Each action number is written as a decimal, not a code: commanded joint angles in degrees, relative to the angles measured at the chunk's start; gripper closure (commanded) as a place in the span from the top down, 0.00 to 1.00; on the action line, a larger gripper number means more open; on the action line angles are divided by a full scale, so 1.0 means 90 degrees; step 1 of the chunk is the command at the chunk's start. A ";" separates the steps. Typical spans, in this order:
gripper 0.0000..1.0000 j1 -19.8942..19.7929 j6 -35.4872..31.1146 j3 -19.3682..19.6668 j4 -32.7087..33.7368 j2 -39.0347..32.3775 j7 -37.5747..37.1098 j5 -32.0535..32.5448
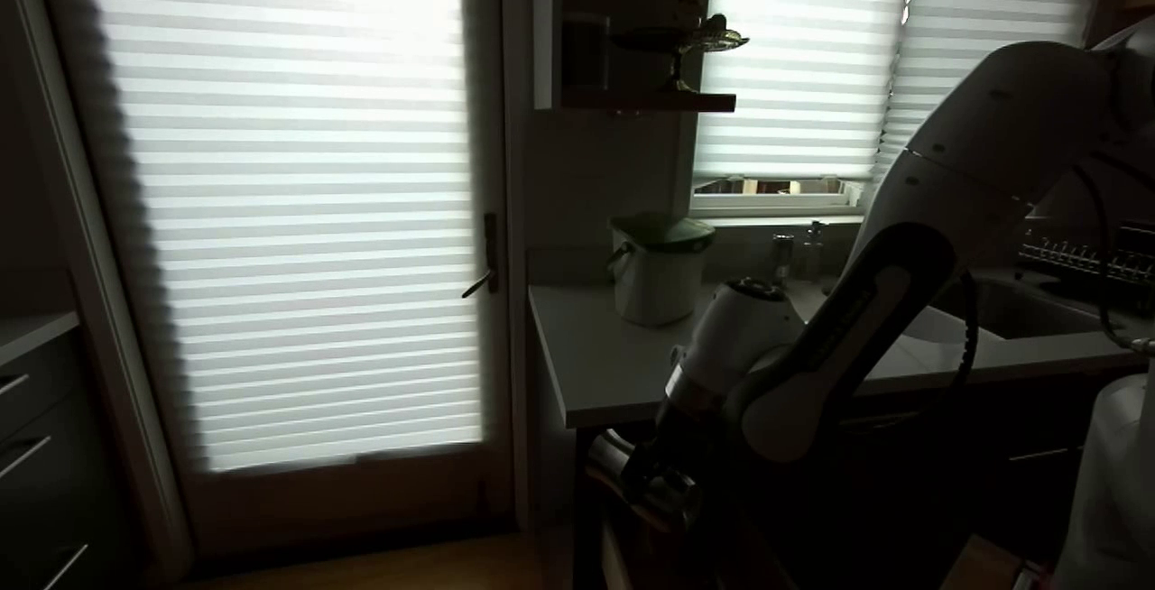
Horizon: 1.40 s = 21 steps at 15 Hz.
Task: Remove the silver object from the open drawer
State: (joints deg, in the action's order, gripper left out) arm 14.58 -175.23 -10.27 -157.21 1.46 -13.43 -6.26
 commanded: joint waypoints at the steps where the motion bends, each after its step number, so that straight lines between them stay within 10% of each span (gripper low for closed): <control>1: 0.71 0.0215 -0.0020 -0.0073 -0.0014 0.0144 0.0915 -0.0393; 9: 0.71 0.0982 0.0227 0.0115 -0.0073 0.1123 0.2922 -0.2861; 21: 0.71 -0.1377 0.0640 -0.0366 -0.0046 0.1926 -0.0115 -0.1237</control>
State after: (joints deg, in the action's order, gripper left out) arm 6.32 -170.21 -12.01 -156.99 16.54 -4.34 -23.69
